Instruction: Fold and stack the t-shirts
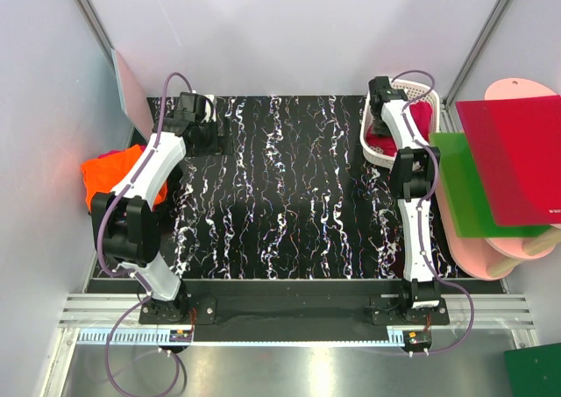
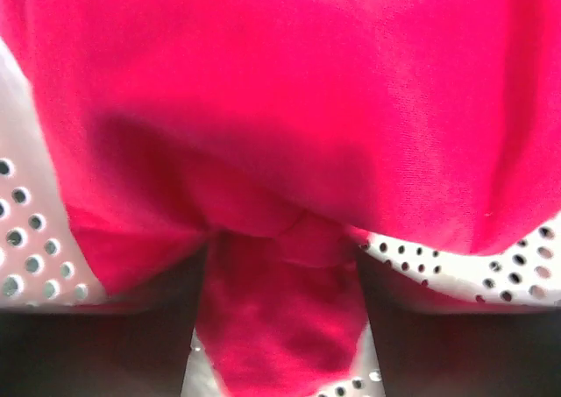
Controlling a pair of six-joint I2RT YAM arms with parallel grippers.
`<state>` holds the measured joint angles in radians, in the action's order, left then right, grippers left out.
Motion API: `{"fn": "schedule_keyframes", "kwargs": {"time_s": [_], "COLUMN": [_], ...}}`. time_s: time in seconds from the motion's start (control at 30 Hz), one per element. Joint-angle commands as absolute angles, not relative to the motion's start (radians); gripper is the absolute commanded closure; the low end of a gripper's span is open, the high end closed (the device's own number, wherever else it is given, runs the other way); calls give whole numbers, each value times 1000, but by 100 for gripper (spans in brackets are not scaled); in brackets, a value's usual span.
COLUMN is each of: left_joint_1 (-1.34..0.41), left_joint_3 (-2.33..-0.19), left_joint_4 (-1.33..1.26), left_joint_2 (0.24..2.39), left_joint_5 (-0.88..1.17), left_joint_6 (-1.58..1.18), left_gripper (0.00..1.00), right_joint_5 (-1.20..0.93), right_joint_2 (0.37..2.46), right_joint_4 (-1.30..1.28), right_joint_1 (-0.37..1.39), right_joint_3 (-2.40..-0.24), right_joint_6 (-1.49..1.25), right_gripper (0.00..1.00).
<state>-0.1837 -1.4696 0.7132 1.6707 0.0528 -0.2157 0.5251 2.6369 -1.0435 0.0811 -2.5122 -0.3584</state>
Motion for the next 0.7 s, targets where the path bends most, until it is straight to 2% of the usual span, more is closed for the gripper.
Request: {"fn": "schedule_keyframes", "kwargs": {"time_s": [0.0, 0.03, 0.23, 0.37, 0.5, 0.67], "left_joint_1": [-183, -183, -183, -183, -184, -183], "left_joint_3": [-1479, -1480, -1489, -1493, -1493, -1490], "left_joint_4": [695, 695, 698, 698, 699, 698], "left_joint_2": [1623, 1623, 1635, 1637, 1643, 1640], "left_joint_5": [61, 61, 67, 77, 78, 74], "left_joint_6": [-202, -204, -207, -207, -206, -212], "left_gripper": [1, 1, 1, 1, 1, 1], "right_joint_5": [483, 485, 564, 635, 562, 422], "right_joint_2": [2643, 2634, 2478, 2384, 2294, 2264], "right_joint_4": [-1057, -1058, -990, -855, -724, -683], "right_joint_1": [64, 64, 64, 66, 81, 132], "right_joint_3": [-2574, -2573, -2537, -2557, -2598, -2666], "right_joint_6": [-370, -379, -371, -296, -223, -183], "right_gripper": [82, 100, 100, 100, 100, 100]}}
